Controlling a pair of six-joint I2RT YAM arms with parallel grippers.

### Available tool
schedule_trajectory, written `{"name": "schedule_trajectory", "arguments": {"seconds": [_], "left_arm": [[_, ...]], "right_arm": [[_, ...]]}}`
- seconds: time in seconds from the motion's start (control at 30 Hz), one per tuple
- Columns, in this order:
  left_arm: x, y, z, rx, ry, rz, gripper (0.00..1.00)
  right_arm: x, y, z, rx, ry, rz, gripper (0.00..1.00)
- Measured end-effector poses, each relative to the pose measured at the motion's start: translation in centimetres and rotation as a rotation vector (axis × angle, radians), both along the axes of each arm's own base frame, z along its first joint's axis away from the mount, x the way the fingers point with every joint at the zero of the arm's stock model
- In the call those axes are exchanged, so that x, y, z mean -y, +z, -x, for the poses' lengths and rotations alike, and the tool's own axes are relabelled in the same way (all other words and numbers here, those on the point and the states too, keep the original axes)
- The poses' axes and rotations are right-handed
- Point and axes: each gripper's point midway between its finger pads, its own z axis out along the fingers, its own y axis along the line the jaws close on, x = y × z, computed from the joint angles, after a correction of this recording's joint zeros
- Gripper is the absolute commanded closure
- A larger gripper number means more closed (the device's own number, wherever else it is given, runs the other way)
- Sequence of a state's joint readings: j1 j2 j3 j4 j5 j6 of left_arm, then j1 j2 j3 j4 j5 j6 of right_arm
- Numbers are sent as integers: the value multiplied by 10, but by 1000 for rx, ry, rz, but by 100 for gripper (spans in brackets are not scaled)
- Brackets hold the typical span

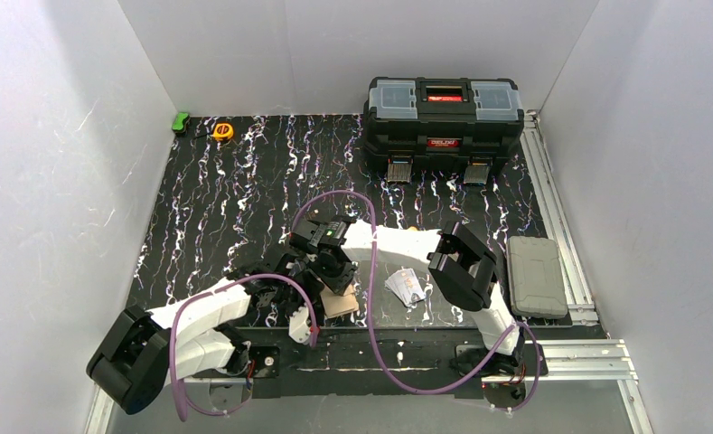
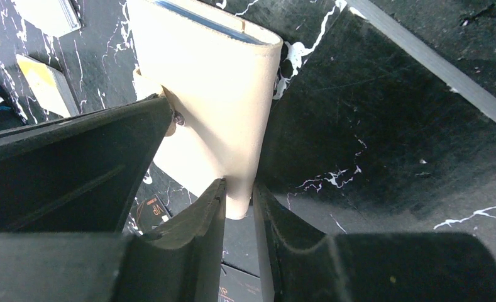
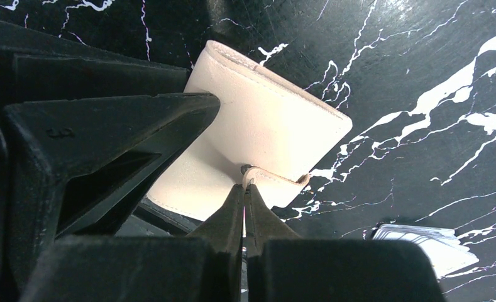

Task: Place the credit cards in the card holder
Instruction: Close the card holder at the center of the board.

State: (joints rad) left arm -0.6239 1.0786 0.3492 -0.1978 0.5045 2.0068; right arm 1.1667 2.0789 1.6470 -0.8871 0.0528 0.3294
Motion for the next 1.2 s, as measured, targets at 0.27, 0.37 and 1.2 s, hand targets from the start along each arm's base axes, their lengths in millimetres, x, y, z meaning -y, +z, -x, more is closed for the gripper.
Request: {"name": "schedule_trajectory", "arguments": {"seconds": [0.27,0.37,1.2], "left_arm": [[0,0,1,0,1,2,79],[0,0,1,1,0,2,79],[1,0,2,4,1,8,80]], "right_arm": [[0,0,-1,0,-2,0,99],[0,0,-1,3,-4,1,99],[-2,0,-12,16,-34,-17,99]]}}
